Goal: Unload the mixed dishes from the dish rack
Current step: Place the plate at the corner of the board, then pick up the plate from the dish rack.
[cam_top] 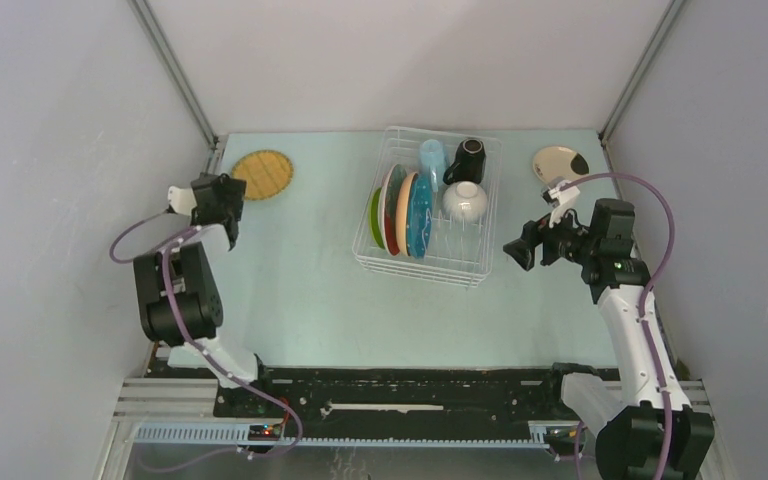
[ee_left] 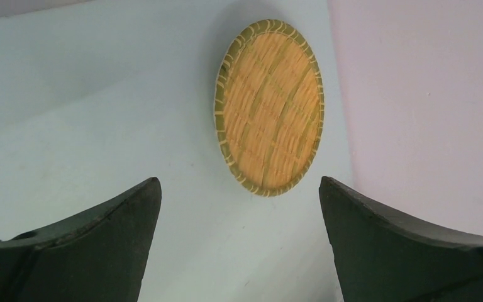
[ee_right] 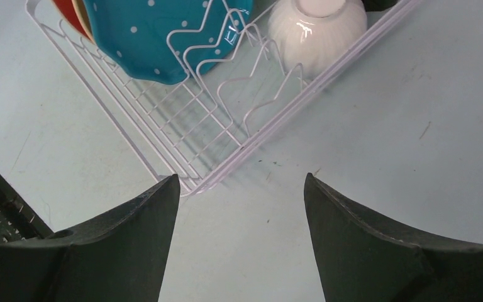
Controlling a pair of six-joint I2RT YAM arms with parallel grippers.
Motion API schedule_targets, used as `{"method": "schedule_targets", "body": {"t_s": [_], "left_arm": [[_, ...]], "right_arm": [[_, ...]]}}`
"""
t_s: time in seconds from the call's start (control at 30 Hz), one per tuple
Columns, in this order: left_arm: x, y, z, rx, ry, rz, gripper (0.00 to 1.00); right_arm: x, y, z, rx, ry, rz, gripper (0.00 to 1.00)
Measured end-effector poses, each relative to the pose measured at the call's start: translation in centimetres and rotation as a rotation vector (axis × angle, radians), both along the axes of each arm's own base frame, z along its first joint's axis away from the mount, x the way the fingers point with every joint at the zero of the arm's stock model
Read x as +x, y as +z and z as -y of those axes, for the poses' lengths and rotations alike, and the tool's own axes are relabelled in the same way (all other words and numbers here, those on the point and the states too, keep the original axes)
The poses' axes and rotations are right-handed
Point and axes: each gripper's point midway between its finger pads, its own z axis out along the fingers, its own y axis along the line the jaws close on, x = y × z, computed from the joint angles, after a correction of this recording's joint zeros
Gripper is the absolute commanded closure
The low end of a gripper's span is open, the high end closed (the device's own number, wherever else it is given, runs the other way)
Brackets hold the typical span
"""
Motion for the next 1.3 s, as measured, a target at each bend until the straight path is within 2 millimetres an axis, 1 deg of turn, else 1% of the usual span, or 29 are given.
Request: {"method": "schedule_targets", "body": {"t_s": [0.1,0.13,0.17,0.2,0.27,0.3,0.37,0.4,0.47,0.53,0.67,0.73,0.77,0.83,0.9,0.97,1.07,1.1,1.13,1.2,1.23,1.3], "left_arm": [[-1.8,1.6,0.9,0.057,-0.029,0.006,0.0],[-2.2,2.3,1.4,0.077,-0.046,0.016,0.0],[-2.7,3.3,2.4,0.101,-0.076,0.034,0.0],[-3.1,4.1,3.5,0.119,-0.106,0.051,0.0],[-4.1,6.5,6.7,0.167,-0.201,0.113,0.0],[-4.6,7.6,8.0,0.182,-0.243,0.143,0.0],[-6.0,10.2,11.2,0.218,-0.368,0.219,0.0],[-6.5,11.3,11.9,0.23,-0.407,0.246,0.0],[-7.7,13.8,13.0,0.268,-0.475,0.304,0.0],[-9.4,16.1,13.9,0.323,-0.543,0.346,0.0],[-13.5,20.9,15.0,0.49,-0.656,0.417,0.0],[-15.4,22.4,15.3,0.578,-0.69,0.447,0.0],[-16.2,22.7,15.3,0.616,-0.704,0.45,0.0],[-17.4,22.6,15.4,0.676,-0.722,0.456,0.0],[-17.9,21.1,15.2,0.707,-0.735,0.426,0.0],[-18.0,19.1,15.1,0.71,-0.76,0.365,0.0],[-17.8,17.5,15.0,0.7,-0.785,0.307,0.0],[-17.7,17.0,15.0,0.694,-0.792,0.29,0.0],[-17.7,16.7,14.9,0.689,-0.795,0.28,0.0],[-17.6,16.3,14.8,0.681,-0.798,0.268,0.0],[-17.6,16.3,14.7,0.678,-0.801,0.268,0.0],[-17.6,16.3,14.6,0.674,-0.8,0.27,0.0]], "right_arm": [[-0.2,0.0,-0.5,0.003,0.021,0.0,0.19],[-0.2,0.1,-0.7,0.006,0.026,0.0,0.19],[-0.3,0.1,-0.9,0.01,0.035,-0.002,0.19],[-0.4,0.1,-1.1,0.015,0.041,-0.003,0.19],[-0.8,0.4,-1.8,0.042,0.071,-0.009,0.19],[-1.0,0.5,-2.2,0.058,0.085,-0.012,0.19],[-1.5,0.9,-3.2,0.098,0.129,-0.024,0.19],[-1.8,1.0,-3.7,0.113,0.151,-0.028,0.19],[-2.3,1.2,-5.1,0.139,0.203,-0.038,0.2],[-2.7,1.1,-6.6,0.16,0.253,-0.058,0.2],[-3.0,1.0,-9.3,0.199,0.319,-0.117,0.24],[-2.5,1.3,-10.7,0.208,0.336,-0.147,0.25],[-2.0,1.7,-11.5,0.209,0.342,-0.157,0.25],[-0.6,3.2,-13.4,0.221,0.342,-0.161,0.27],[1.2,4.8,-14.6,0.247,0.312,-0.159,0.29],[3.6,6.8,-15.8,0.298,0.234,-0.177,0.29],[6.8,8.3,-16.6,0.365,0.103,-0.212,0.3],[8.0,8.6,-16.7,0.395,0.048,-0.232,0.33],[8.9,8.5,-16.7,0.419,0.006,-0.253,0.39],[9.9,8.0,-16.8,0.461,-0.059,-0.303,0.53],[10.2,7.5,-17.0,0.487,-0.088,-0.342,0.58],[10.7,6.4,-17.4,0.513,-0.116,-0.398,0.59]]}}
